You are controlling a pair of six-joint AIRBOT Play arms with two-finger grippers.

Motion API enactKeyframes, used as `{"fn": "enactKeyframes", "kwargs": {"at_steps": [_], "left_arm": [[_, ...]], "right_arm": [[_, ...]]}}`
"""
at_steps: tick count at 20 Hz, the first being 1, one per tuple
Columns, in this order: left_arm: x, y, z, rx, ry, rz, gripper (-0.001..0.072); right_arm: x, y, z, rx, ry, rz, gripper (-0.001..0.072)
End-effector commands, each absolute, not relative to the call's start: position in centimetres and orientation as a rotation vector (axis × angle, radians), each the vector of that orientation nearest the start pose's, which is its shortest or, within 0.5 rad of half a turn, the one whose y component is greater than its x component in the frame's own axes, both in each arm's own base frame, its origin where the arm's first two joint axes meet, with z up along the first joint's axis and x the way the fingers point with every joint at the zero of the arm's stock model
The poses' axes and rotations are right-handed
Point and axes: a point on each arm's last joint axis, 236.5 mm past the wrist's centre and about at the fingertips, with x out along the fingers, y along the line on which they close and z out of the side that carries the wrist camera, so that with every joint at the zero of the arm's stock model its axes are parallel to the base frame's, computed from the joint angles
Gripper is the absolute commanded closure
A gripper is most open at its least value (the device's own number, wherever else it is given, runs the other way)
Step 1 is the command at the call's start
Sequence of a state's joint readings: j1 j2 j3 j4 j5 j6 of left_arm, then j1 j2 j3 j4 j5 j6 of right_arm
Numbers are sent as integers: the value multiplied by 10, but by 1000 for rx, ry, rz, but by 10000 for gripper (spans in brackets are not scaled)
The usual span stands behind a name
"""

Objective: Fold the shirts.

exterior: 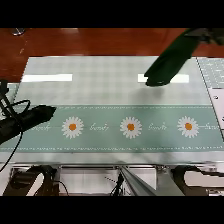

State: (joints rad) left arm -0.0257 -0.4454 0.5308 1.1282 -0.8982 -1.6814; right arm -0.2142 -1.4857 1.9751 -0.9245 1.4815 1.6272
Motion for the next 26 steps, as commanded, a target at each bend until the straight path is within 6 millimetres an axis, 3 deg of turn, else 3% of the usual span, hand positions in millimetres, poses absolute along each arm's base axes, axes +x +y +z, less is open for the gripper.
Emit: {"fn": "enactKeyframes", "kwargs": {"at_steps": [1,6,9,11,17,20,22,23,25,26], "left_arm": [[266,-86,70,-496,823,-196,670],[266,-86,70,-497,821,-195,670],[267,-86,71,-498,814,-194,670],[269,-85,73,-499,805,-193,670],[271,-85,74,-500,794,-191,670],[271,-85,75,-500,793,-191,670],[271,-88,77,-520,789,-201,670],[275,-91,83,-546,765,-211,670],[286,-92,100,-549,684,-235,670],[290,-91,105,-544,666,-234,670]], "right_arm": [[424,-26,247,565,953,198,680],[354,-105,239,542,1060,-74,681],[319,-136,240,562,1064,-216,681],[289,-156,226,609,1090,-324,681],[160,-183,140,815,1255,-717,681],[89,-188,118,832,1301,-1006,680],[55,-186,109,797,1339,-1151,678],[43,-185,102,786,1376,-1186,602],[41,-179,90,805,1417,-1168,76],[47,-181,88,808,1411,-1148,81]]}}
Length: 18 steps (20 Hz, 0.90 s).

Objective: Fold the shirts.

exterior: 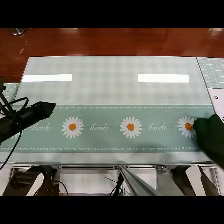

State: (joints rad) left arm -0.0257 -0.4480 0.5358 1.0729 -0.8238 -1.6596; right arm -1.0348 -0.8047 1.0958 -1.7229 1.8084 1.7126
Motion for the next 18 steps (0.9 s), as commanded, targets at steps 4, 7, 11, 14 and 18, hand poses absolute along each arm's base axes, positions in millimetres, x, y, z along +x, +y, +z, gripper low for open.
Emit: {"fn": "enactKeyframes", "kwargs": {"at_steps": [4,7,11,14,18], "left_arm": [[325,-91,133,-456,634,-260,670],[367,-108,168,-416,670,-342,670],[402,-179,196,-291,707,-559,671],[398,-206,136,-160,845,-579,671],[377,-179,29,-137,1103,-426,670]], "right_arm": [[167,-192,95,877,1137,-780,566],[323,-117,154,873,857,-191,679],[406,18,161,411,812,117,679],[412,72,95,86,976,92,679],[404,76,17,29,1207,-8,680]]}}
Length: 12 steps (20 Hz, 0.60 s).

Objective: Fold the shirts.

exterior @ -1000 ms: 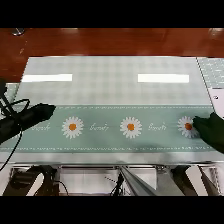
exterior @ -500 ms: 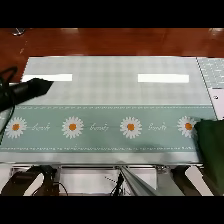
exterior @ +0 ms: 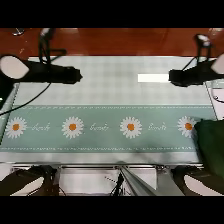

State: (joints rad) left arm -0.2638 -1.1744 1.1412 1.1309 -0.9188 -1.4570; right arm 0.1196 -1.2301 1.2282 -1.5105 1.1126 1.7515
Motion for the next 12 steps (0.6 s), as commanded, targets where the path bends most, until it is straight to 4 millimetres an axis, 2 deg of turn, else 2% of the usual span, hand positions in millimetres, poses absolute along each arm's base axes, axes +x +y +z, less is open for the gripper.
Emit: {"fn": "enactKeyframes", "kwargs": {"at_steps": [1,6,12], "left_arm": [[375,-177,24,-139,1116,-421,670],[389,-176,47,-142,1051,-421,670],[394,-177,46,-145,1035,-417,670]], "right_arm": [[405,74,10,17,1223,-16,680],[407,72,7,-1,1222,-21,680],[407,72,7,-1,1221,-21,680]]}}
